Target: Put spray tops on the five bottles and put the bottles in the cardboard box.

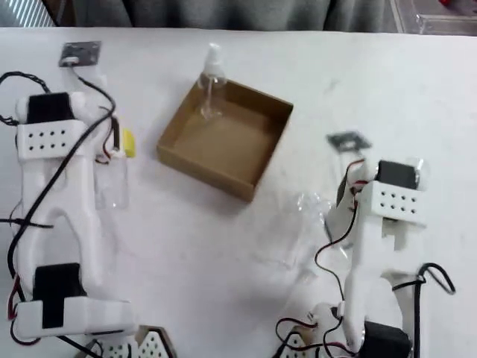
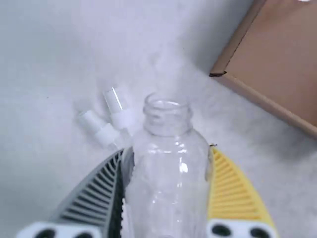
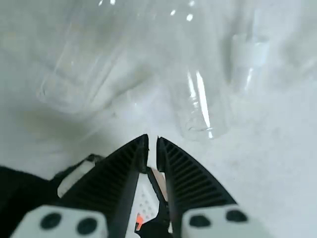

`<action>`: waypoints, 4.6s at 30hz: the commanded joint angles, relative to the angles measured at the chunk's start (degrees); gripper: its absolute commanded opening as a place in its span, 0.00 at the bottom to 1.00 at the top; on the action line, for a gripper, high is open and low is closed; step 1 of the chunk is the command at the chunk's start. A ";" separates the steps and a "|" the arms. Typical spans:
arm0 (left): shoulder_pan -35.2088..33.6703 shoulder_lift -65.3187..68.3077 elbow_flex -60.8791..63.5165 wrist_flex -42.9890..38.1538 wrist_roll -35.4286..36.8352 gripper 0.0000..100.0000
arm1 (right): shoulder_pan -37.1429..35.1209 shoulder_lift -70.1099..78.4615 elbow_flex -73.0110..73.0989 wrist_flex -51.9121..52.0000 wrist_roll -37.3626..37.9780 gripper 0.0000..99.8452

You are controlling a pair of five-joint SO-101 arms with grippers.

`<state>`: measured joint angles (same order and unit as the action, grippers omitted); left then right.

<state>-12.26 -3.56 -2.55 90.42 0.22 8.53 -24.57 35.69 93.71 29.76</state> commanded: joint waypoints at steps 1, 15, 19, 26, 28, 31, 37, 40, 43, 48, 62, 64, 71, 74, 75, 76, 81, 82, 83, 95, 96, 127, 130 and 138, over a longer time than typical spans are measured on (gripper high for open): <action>4.00 -5.67 3.16 -2.73 -0.97 0.02 | -0.13 -1.89 3.60 0.92 3.16 0.02; 4.70 -11.91 12.75 -8.88 -1.05 0.02 | -9.10 -1.80 10.55 -9.80 -7.65 0.13; 4.70 -11.91 12.84 -9.58 -1.05 0.02 | -14.55 -1.80 10.64 -10.33 -12.66 0.14; 4.70 -11.91 13.98 -10.11 -1.14 0.02 | -13.67 -1.71 11.08 -11.21 -15.21 0.14; 4.70 -11.91 13.98 -10.11 -1.14 0.02 | -10.86 -1.71 12.22 -11.30 -15.12 0.14; 4.70 -11.91 13.89 -10.37 -1.14 0.02 | -8.40 -1.71 13.54 -11.47 -12.48 0.14; 5.76 -11.91 13.98 -11.25 -1.14 0.02 | -8.92 -1.71 13.63 -12.09 -9.67 0.14; 8.22 -11.91 13.98 -11.34 -0.88 0.02 | -12.62 -1.63 14.33 -12.18 -9.67 0.14; 10.59 -12.26 14.07 -11.16 -0.79 0.02 | -13.76 0.75 14.86 -13.93 -9.67 0.13; 9.19 -12.18 13.80 -11.25 -0.79 0.02 | -13.58 10.86 11.34 -15.87 -9.67 0.13; 8.22 -12.00 14.07 -11.25 -1.05 0.02 | -12.18 23.87 7.65 -30.37 -14.59 0.03; 8.22 -12.00 14.07 -11.25 -1.05 0.02 | -12.00 22.46 7.65 -30.29 -14.42 0.01; 8.57 -12.26 16.09 -12.31 -0.88 0.02 | -12.00 10.42 4.31 -20.18 -12.13 0.02; 8.66 -12.44 17.23 -13.36 -0.97 0.02 | -11.91 3.82 1.32 -14.73 -8.70 0.02; 8.66 -12.44 17.32 -13.27 -1.05 0.02 | -11.91 1.71 0.35 -13.23 -8.62 0.02; 8.66 -12.44 17.23 -13.10 -1.05 0.02 | -11.91 -0.40 -0.62 -12.00 -8.35 0.02; 9.63 -13.67 17.49 -12.84 -1.14 0.02 | -11.91 -9.36 -3.87 -10.59 -8.35 0.02; 10.24 -14.81 17.93 -12.84 -1.14 0.02 | -12.00 -10.77 -4.40 -10.77 -8.35 0.02; 11.12 -16.48 18.81 -12.84 -1.14 0.02 | -12.09 -12.26 -4.75 -11.82 -8.35 0.02; 23.60 -44.70 34.37 -18.55 -1.23 0.02 | -12.53 -22.73 -9.85 -38.37 -8.79 0.02; 24.66 -47.34 36.48 -20.13 -1.23 0.02 | -12.62 -23.43 -10.29 -41.01 -8.79 0.02; 27.21 -90.24 68.31 -38.42 -1.23 0.02 | -43.91 -22.02 -42.73 -43.47 -8.62 0.02; 27.21 -90.24 68.40 -38.07 -1.23 0.02 | -45.41 -20.09 -44.57 -38.55 -8.26 0.02; 27.21 -90.33 69.19 -38.15 -6.42 0.02 | -45.41 -19.47 -44.31 -37.05 -8.26 0.02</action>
<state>14.46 -93.32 66.90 53.41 -2.68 -36.48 -44.53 -6.42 56.44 20.88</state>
